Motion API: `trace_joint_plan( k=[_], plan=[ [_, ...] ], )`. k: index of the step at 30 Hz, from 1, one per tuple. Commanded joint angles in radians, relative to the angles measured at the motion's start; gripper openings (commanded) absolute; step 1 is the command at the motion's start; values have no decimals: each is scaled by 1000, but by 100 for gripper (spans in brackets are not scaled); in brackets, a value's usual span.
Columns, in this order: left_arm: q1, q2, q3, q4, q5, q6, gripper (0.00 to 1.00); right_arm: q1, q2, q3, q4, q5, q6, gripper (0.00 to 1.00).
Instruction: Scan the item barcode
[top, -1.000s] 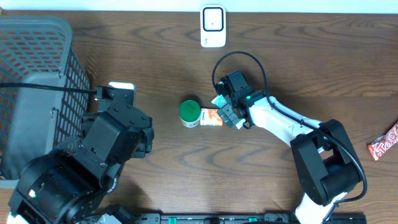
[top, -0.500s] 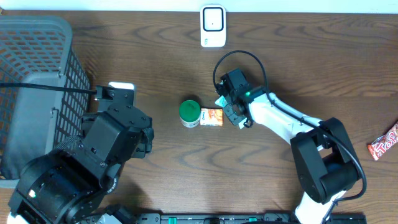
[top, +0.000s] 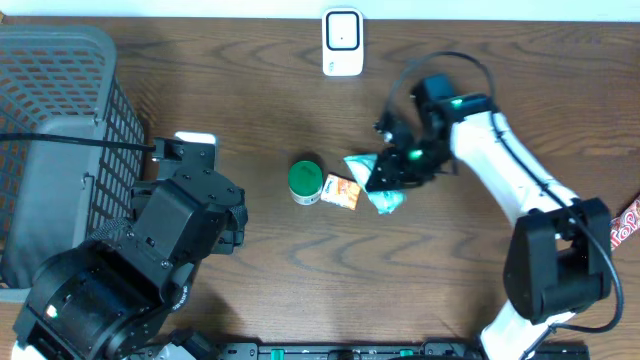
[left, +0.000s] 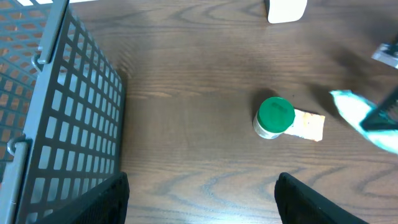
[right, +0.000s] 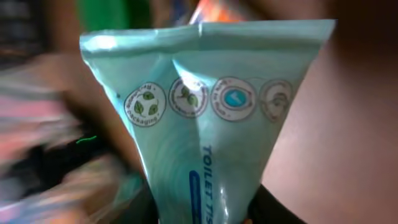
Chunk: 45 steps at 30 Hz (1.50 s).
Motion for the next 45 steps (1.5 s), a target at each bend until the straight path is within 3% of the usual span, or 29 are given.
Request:
trace_joint_plan(
  k=[1, 6, 11, 16, 20, 24, 32, 42, 45],
  plan=[
    [3, 0, 10, -4, -13, -13, 75, -66, -21, 8, -88, -330, 21, 24],
    [3, 0, 10, -4, -13, -12, 75, -129, -21, 8, -220, -435, -63, 14],
    [3, 0, 10, -4, -13, -12, 75, -147, -20, 7, -367, -448, -229, 12],
    [3, 0, 10, -4, -13, -13, 75, -146, -20, 8, -465, -390, -580, 12],
    [3, 0, 10, -4, -13, -12, 75, -145, -20, 7, -521, -414, -1061, 12],
    [3, 0, 10, -4, -13, -12, 75, -145, -20, 7, -503, -542, -1360, 1],
    [3, 0, 10, -4, -13, -12, 75, -145, -20, 7, -431, -638, -1366, 1],
    [3, 0, 10, -4, -13, -12, 75, -144, -20, 7, -424, -504, -1361, 4],
    [3, 0, 10, -4, -13, -13, 75, -142, -20, 7, -304, -404, -1176, 2]
  ],
)
